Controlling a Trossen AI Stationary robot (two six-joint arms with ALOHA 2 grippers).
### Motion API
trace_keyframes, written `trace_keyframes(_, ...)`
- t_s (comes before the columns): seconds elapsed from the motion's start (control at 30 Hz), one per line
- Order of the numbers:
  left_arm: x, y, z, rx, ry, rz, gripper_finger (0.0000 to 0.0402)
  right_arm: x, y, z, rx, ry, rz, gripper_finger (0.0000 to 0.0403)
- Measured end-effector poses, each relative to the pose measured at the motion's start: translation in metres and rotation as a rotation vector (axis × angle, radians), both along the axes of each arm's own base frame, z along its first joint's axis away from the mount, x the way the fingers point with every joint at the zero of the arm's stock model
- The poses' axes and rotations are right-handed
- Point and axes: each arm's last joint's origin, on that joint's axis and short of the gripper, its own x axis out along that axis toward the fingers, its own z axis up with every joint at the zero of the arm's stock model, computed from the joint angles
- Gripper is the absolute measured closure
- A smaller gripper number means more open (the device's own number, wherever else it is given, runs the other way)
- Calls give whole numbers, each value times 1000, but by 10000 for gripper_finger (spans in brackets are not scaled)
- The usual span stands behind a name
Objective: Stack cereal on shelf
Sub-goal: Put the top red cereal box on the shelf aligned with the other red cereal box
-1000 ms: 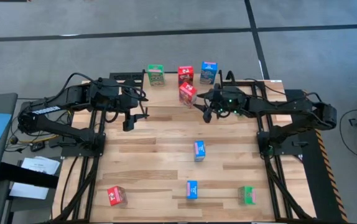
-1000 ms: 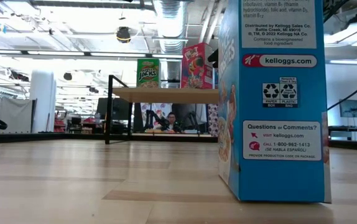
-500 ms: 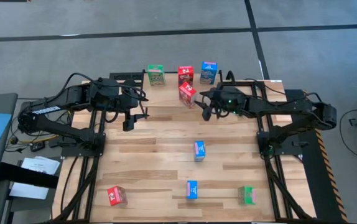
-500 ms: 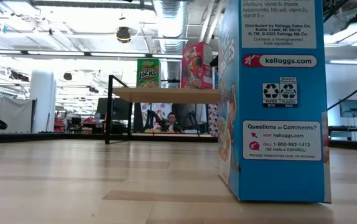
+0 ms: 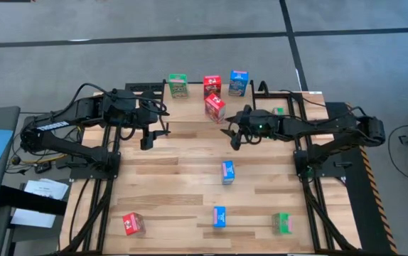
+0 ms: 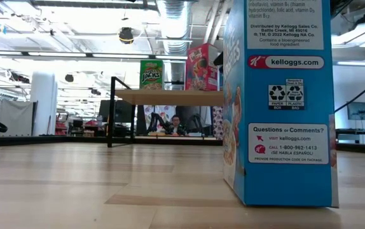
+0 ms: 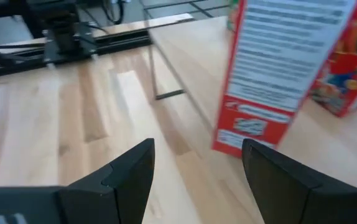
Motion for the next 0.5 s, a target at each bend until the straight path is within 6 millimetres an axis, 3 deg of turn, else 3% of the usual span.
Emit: trace_keyframes(0.5,0,0,0,0,0,0,123,7,8,14,-23,-159,40,136)
